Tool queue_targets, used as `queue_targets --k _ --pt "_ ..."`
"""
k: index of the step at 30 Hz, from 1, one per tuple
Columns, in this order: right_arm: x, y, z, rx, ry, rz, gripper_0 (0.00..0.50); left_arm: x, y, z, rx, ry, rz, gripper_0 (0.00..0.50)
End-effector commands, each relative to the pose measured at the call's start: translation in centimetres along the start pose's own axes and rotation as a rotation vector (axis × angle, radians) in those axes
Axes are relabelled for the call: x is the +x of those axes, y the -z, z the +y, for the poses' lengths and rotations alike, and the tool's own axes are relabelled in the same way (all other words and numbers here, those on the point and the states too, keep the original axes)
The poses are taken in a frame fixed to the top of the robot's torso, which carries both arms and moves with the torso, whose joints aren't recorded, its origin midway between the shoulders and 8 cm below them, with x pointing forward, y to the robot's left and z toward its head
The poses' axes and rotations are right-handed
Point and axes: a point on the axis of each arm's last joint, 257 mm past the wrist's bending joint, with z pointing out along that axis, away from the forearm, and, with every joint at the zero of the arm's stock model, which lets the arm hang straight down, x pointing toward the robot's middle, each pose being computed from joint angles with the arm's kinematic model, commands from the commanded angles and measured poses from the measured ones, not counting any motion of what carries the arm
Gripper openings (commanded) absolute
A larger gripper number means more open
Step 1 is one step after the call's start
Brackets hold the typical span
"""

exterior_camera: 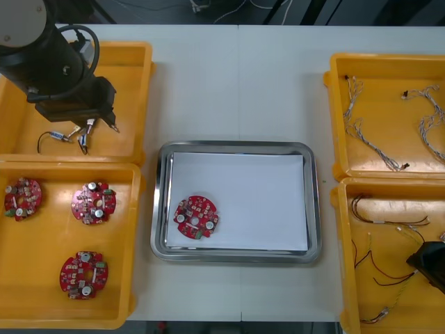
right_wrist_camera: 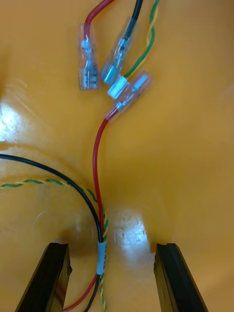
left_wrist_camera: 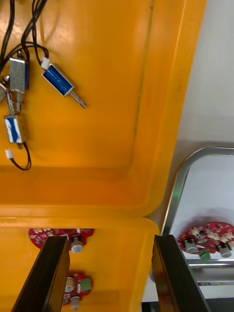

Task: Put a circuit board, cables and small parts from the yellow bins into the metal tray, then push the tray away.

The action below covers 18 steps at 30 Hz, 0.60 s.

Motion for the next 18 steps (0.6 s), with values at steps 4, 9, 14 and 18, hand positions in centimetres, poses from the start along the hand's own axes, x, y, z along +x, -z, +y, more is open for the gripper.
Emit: queue_targets --k 4,9,14,18 --pt "0.9 -0.7 0.2 -0.009 -0.011 0.012 0.500 -3.0 2.3 3.7 -0.057 -0.050 -0.054 0.500" --pt "1.3 -0.9 0.5 -0.013 -0.009 0.016 0.500 -3.2 1.5 5.1 -0.063 -0.053 -0.031 0.500" --pt "1.4 -2.0 0.7 -0.030 -0.022 0.016 0.500 -3.8 0.9 6.2 -0.051 -0.046 -0.006 0.500" --pt "1.4 -2.1 0.5 -0.028 -0.025 0.015 0.500 -4.2 0.8 6.5 -0.041 -0.021 0.007 0.500"
